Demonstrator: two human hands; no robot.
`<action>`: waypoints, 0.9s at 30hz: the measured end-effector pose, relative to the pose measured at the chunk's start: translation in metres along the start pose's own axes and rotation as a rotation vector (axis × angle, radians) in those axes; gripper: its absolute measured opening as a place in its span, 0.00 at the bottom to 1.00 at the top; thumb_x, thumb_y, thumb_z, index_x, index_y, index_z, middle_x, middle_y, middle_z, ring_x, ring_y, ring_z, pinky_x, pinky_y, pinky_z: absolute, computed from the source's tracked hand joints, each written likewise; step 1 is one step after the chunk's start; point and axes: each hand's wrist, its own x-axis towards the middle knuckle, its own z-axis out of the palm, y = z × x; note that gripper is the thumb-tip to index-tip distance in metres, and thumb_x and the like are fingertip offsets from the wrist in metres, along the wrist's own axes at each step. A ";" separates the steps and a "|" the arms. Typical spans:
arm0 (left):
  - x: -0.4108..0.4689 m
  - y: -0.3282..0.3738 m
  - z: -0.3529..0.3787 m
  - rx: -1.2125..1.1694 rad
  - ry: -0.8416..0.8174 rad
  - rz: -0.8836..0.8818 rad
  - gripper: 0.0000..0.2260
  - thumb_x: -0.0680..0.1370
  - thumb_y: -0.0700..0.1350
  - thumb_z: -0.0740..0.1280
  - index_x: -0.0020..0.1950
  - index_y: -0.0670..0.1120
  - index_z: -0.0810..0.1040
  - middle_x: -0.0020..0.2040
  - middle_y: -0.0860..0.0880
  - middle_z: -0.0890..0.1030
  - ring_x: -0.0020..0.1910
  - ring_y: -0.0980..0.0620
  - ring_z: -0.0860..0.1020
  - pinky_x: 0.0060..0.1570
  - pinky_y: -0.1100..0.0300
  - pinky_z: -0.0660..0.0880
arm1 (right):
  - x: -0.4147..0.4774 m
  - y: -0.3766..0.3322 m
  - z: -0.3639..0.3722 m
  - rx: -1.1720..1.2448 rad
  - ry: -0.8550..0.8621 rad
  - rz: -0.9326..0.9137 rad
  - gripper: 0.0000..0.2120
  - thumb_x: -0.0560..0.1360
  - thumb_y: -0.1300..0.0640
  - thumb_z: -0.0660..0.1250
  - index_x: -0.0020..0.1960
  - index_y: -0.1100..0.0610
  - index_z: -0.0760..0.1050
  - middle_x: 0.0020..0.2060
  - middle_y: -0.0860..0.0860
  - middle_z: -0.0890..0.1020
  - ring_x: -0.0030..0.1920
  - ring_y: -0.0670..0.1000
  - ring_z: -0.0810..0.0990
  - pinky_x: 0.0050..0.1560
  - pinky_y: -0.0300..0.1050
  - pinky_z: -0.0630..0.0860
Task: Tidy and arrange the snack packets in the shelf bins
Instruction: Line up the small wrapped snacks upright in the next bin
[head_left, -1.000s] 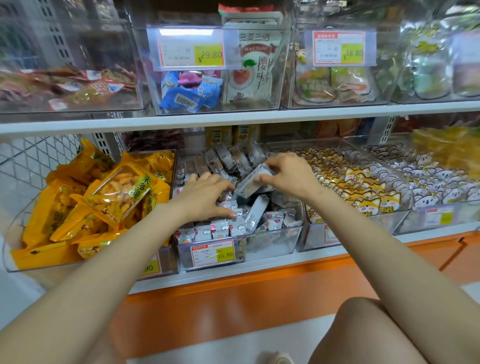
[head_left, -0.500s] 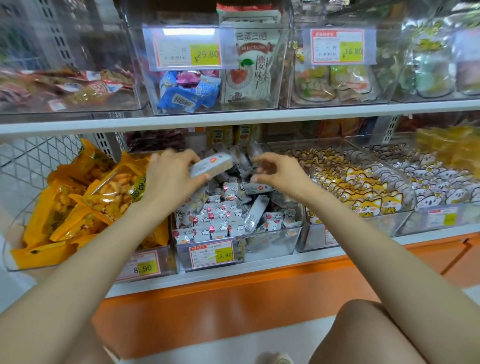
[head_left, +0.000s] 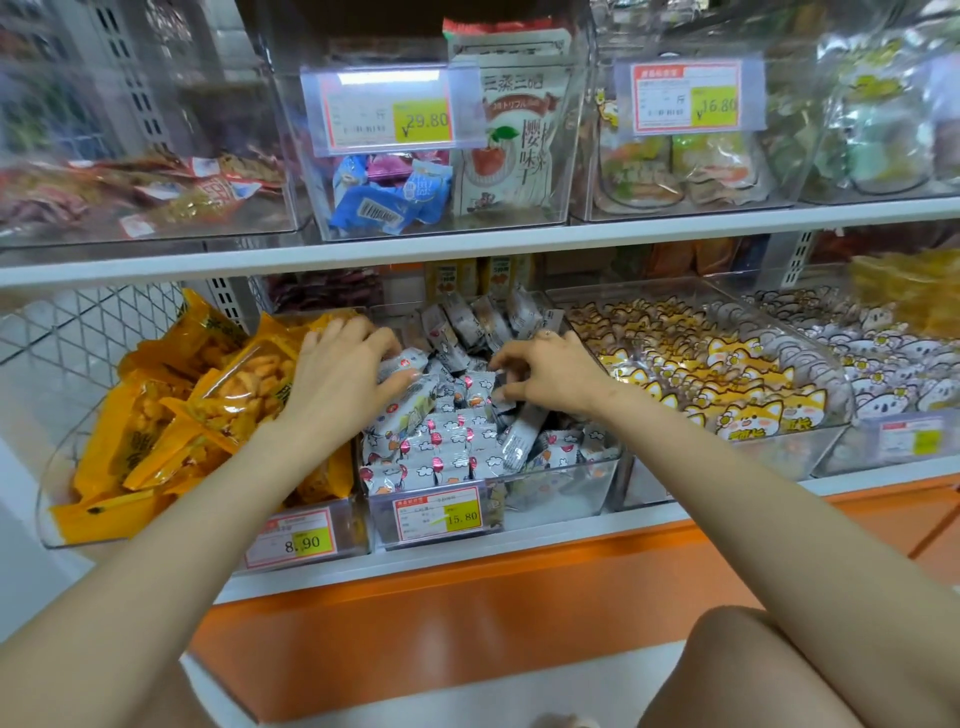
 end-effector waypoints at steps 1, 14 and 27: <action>0.001 0.003 0.000 -0.039 0.008 0.064 0.16 0.76 0.56 0.64 0.60 0.49 0.74 0.57 0.48 0.75 0.60 0.47 0.69 0.56 0.53 0.63 | 0.001 -0.002 0.001 0.024 0.011 0.009 0.20 0.73 0.41 0.67 0.62 0.47 0.74 0.48 0.47 0.80 0.59 0.52 0.72 0.60 0.49 0.60; 0.020 0.038 0.026 -0.047 -0.271 0.263 0.22 0.77 0.58 0.61 0.68 0.51 0.66 0.66 0.51 0.70 0.66 0.51 0.66 0.61 0.54 0.60 | 0.011 -0.009 0.013 0.087 -0.009 0.004 0.16 0.73 0.45 0.68 0.59 0.49 0.78 0.48 0.46 0.84 0.57 0.49 0.76 0.59 0.48 0.60; 0.030 0.036 0.034 -0.081 -0.293 0.208 0.12 0.78 0.53 0.63 0.57 0.49 0.70 0.51 0.49 0.77 0.54 0.49 0.73 0.54 0.57 0.61 | 0.020 0.003 0.000 -0.656 -0.488 -0.319 0.25 0.72 0.40 0.66 0.65 0.50 0.74 0.63 0.49 0.74 0.69 0.50 0.60 0.67 0.54 0.56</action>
